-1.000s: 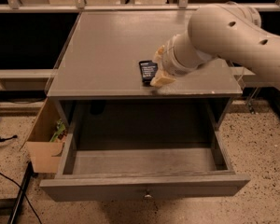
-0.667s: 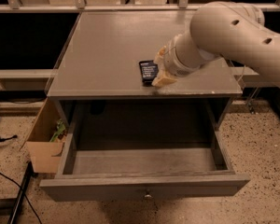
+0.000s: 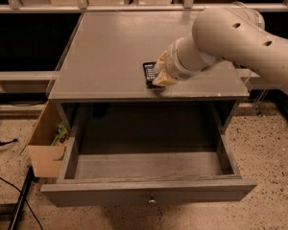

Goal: Place rxbar blueberry into top drawer

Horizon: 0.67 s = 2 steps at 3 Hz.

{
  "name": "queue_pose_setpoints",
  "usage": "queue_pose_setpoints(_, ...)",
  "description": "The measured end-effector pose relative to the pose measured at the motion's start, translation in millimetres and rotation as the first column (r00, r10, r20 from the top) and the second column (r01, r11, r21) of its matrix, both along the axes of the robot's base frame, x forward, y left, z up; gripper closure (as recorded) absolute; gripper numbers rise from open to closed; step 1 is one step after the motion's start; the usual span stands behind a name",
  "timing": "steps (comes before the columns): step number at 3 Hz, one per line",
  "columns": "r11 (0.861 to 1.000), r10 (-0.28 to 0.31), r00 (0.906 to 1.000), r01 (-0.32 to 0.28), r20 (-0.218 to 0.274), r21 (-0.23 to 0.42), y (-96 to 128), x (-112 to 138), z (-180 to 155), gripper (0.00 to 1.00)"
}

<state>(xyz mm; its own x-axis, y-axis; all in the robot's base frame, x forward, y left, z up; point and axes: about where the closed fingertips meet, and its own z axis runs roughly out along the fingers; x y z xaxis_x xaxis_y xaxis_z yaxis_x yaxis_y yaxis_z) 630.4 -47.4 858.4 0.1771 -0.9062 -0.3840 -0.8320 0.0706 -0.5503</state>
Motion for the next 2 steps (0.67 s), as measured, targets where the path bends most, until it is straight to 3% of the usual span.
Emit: queue_pose_setpoints(2,1.0,0.022,0.9994,-0.022,-0.026,0.002,7.4,1.0,-8.7,0.56)
